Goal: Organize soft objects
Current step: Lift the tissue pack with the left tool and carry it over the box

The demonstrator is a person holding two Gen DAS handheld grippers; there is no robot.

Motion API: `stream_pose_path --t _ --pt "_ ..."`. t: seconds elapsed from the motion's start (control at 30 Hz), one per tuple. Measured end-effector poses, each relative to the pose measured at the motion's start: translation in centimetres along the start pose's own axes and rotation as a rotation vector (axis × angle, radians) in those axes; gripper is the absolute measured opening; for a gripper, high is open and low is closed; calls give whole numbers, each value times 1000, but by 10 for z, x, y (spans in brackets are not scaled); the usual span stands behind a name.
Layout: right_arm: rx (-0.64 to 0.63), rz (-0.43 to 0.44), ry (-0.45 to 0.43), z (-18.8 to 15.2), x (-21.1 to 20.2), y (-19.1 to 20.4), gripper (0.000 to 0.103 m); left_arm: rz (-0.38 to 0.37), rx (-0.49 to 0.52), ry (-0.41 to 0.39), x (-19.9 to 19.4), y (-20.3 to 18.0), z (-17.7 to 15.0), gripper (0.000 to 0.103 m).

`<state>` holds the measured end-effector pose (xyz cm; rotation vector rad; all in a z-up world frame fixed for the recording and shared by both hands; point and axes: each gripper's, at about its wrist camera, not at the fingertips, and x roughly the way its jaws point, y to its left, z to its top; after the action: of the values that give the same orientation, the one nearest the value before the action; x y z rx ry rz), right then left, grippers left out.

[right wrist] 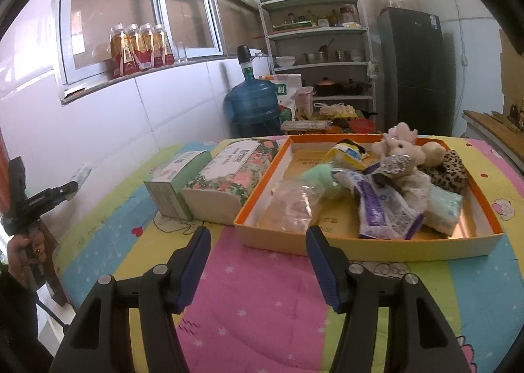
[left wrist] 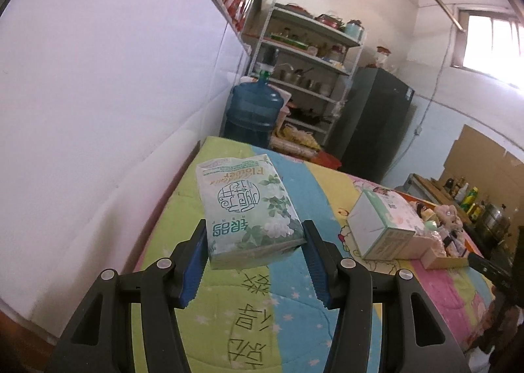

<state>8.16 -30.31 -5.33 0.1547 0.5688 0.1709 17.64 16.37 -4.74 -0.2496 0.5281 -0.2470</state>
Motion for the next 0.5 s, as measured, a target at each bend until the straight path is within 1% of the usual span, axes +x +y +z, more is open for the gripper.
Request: stream_pose_path --t 0.17,0.27,0.37,0.5 --pt "-6 -23 27 1 9 12 60 -46 2 -7 -2 11 -1 56" --pt "-28 -7 48 -4 11 23 60 -76 6 0 0 16 -4 56" --pt "-96 35 72 -15 11 46 60 -112 23 13 4 14 -8 56" --pt "-225 89 120 -34 17 82 60 -143 43 36 9 6 -13 56"
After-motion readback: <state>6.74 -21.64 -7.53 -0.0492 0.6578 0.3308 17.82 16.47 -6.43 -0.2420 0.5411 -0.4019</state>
